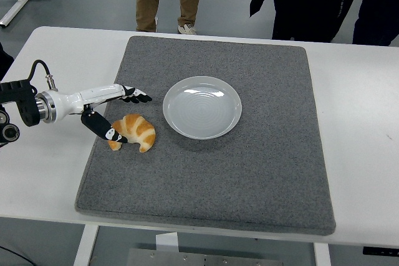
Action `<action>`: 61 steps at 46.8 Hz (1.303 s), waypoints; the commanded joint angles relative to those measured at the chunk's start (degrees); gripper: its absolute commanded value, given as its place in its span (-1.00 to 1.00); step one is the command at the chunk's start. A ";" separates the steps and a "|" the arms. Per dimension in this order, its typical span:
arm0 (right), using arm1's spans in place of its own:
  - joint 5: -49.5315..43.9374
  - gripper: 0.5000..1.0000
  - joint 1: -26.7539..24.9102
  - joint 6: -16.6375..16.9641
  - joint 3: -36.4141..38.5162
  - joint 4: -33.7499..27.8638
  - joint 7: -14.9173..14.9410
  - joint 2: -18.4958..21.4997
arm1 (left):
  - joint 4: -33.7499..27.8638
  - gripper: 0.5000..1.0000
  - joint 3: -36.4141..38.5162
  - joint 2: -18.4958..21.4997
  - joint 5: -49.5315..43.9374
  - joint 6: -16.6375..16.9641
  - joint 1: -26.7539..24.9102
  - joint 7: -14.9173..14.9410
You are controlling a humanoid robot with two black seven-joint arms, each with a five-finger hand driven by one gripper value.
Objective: Place the bread on the plate
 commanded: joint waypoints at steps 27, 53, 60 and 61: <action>0.00 0.81 -0.01 -0.08 0.00 0.00 0.00 0.00 | 4.64 0.87 -2.54 -2.60 0.48 1.20 6.61 -4.49; 0.00 0.81 -0.01 -0.08 0.00 -0.17 0.00 0.00 | 6.40 0.61 -3.59 -4.44 1.88 2.88 9.42 -5.72; 0.00 0.81 -0.01 -0.08 0.00 -0.17 0.00 0.00 | 6.48 0.12 -3.51 -4.53 1.97 2.79 10.13 -6.42; 0.00 0.81 -0.01 -0.08 0.00 -0.26 0.00 0.00 | 6.57 0.06 -3.42 -4.70 1.97 2.79 10.21 -6.43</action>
